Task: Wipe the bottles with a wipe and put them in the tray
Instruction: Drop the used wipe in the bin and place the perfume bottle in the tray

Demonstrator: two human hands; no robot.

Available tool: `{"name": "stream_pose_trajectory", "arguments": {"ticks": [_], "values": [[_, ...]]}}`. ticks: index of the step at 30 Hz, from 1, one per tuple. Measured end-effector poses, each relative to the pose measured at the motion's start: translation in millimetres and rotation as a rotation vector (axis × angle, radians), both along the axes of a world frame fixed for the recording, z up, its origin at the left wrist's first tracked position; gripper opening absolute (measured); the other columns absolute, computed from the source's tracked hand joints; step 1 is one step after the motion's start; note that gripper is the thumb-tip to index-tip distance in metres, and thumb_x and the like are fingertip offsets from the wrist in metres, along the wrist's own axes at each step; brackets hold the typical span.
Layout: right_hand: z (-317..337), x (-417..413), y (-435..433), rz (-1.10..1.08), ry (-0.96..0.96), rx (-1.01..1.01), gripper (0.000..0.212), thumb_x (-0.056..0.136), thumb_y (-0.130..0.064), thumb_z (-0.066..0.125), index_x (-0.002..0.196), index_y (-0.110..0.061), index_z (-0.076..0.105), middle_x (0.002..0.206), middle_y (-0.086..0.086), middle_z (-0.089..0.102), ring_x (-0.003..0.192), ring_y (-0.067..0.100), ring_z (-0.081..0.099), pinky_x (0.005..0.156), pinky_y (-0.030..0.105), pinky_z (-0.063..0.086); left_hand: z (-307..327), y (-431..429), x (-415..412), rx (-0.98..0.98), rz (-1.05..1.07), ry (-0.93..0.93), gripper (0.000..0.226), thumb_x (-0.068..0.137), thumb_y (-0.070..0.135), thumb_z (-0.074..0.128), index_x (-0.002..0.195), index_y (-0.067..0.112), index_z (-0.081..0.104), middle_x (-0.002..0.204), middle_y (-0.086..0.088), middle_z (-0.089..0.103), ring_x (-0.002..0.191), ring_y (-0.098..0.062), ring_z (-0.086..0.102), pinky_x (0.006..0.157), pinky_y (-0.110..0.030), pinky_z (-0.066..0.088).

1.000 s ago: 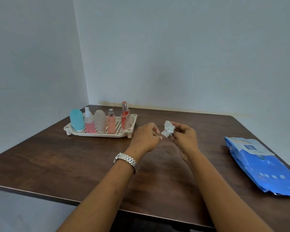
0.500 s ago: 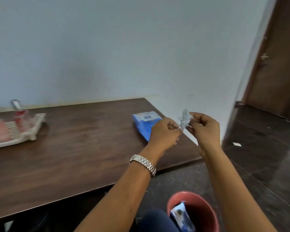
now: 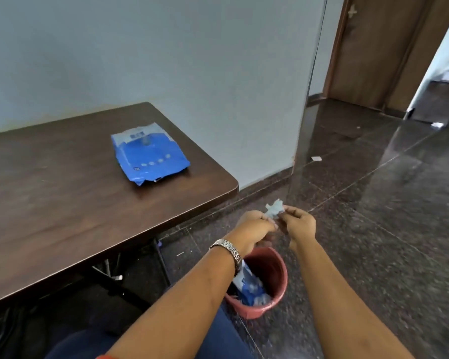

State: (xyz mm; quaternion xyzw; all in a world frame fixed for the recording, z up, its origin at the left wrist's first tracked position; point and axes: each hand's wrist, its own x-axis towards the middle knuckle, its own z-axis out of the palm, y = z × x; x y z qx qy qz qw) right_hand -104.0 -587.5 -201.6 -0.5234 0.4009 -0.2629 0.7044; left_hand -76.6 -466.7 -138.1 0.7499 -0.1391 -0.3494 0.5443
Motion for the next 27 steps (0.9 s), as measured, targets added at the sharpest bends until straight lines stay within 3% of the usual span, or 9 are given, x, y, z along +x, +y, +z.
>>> {"name": "stream_pose_trajectory", "arguments": {"ticks": [3,6,13,16,20,22,25,27], "values": [[-60,13,-5,0.053,0.156,0.106,0.012,0.078,0.005,0.067,0.083,-0.006,0.068,0.075,0.017,0.067,0.055,0.019,0.063,0.055,0.029,0.057,-32,-3,24,0.059,0.065,0.089,0.022,0.087,-0.002,0.06,0.073,0.014,0.056,0.071,-0.006,0.06,0.052,-0.011,0.057,0.055,-0.026,0.048],[-106,19,0,0.056,0.298,0.196,0.015,0.076,0.001,0.071,0.07,-0.012,0.067,0.079,0.018,0.068,0.068,0.027,0.065,0.073,0.043,0.057,-64,-6,44,0.133,0.101,0.163,0.023,0.088,-0.002,0.056,0.072,0.014,0.054,0.07,-0.005,0.058,0.056,-0.012,0.053,0.059,-0.026,0.046],[-175,23,11,0.047,0.465,0.281,0.021,0.073,0.0,0.075,0.065,-0.015,0.062,0.072,0.011,0.066,0.08,0.032,0.067,0.081,0.046,0.055,-134,-12,70,0.247,0.181,0.263,0.026,0.091,-0.001,0.053,0.071,0.014,0.049,0.072,-0.004,0.053,0.057,-0.014,0.052,0.059,-0.026,0.045],[-195,22,9,0.021,0.508,0.274,0.021,0.073,-0.001,0.076,0.065,-0.015,0.062,0.07,0.008,0.066,0.071,0.024,0.065,0.077,0.042,0.056,-159,-16,73,0.317,0.201,0.265,0.023,0.091,0.0,0.052,0.073,0.015,0.05,0.075,-0.005,0.056,0.056,-0.013,0.052,0.058,-0.024,0.043],[-215,18,0,0.055,0.496,0.311,0.021,0.07,0.004,0.075,0.07,-0.014,0.063,0.083,0.014,0.067,0.073,0.023,0.066,0.068,0.034,0.056,-192,-22,63,0.378,0.206,0.302,0.023,0.092,0.003,0.051,0.073,0.016,0.049,0.079,-0.005,0.055,0.059,-0.012,0.052,0.057,-0.022,0.043],[-222,15,-6,0.061,0.52,0.29,0.024,0.07,0.006,0.071,0.071,-0.017,0.064,0.082,0.012,0.068,0.073,0.023,0.065,0.068,0.036,0.057,-203,-25,58,0.396,0.215,0.342,0.022,0.093,0.002,0.05,0.076,0.017,0.048,0.079,-0.004,0.055,0.06,-0.013,0.051,0.062,-0.026,0.047],[-237,8,-14,0.065,0.54,0.308,0.021,0.067,0.0,0.071,0.069,-0.02,0.068,0.08,0.009,0.07,0.078,0.025,0.067,0.077,0.042,0.057,-213,-27,53,0.398,0.23,0.387,0.02,0.094,0.001,0.05,0.079,0.015,0.048,0.078,-0.004,0.053,0.062,-0.015,0.05,0.082,-0.038,0.054],[-247,5,-17,0.073,0.552,0.321,0.017,0.065,-0.004,0.074,0.067,-0.021,0.069,0.08,0.008,0.071,0.08,0.024,0.068,0.081,0.043,0.056,-215,-27,53,0.403,0.233,0.382,0.021,0.094,0.0,0.049,0.079,0.015,0.047,0.076,-0.005,0.052,0.061,-0.015,0.049,0.079,-0.036,0.051]]}}
